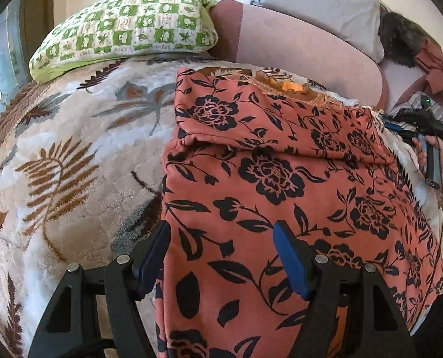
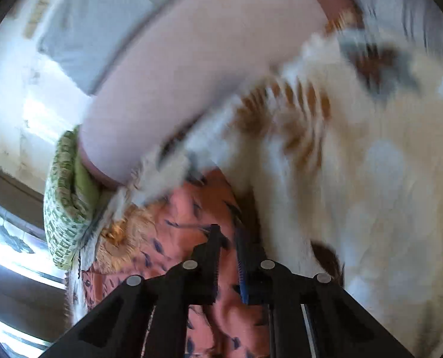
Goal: Fold small clothes
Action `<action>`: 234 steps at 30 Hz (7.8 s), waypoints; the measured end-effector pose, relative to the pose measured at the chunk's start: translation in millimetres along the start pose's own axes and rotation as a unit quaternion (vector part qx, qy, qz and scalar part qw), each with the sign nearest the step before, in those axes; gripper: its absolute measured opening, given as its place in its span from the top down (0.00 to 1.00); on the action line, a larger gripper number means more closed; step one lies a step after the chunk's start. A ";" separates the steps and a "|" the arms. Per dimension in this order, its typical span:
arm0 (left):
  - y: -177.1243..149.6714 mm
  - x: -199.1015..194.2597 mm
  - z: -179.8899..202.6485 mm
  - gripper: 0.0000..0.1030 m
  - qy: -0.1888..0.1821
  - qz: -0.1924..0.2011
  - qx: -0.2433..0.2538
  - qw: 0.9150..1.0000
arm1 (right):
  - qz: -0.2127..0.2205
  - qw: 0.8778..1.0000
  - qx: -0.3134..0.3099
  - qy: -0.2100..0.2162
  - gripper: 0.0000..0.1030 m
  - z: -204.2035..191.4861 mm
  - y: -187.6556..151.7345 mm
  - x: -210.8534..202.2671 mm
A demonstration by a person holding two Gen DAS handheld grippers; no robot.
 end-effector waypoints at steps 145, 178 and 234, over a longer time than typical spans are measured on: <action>165.5 141.4 -76.5 0.52 0.085 -0.013 -0.158 0.984 | 0.000 0.999 0.055 -0.003 0.30 -18.4 -26.3 3.2; 36.7 87.1 -48.2 0.30 0.077 -0.025 -0.297 0.951 | 0.017 0.963 0.270 -0.006 0.35 29.5 -110.6 -23.9; -33.8 -27.4 -58.5 0.84 0.029 -0.033 -0.222 0.974 | -0.031 0.989 0.140 0.034 0.83 0.3 -184.7 -168.8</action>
Point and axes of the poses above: each gripper's, at about its wrist camera, not at the fingertips, and x roughly the way its jaws point, z to its right, y to its top, the point moved 4 cm from there along x, roughly the way its jaws point, and after that the axes turned 10 degrees about z, right-handed, at the moved point
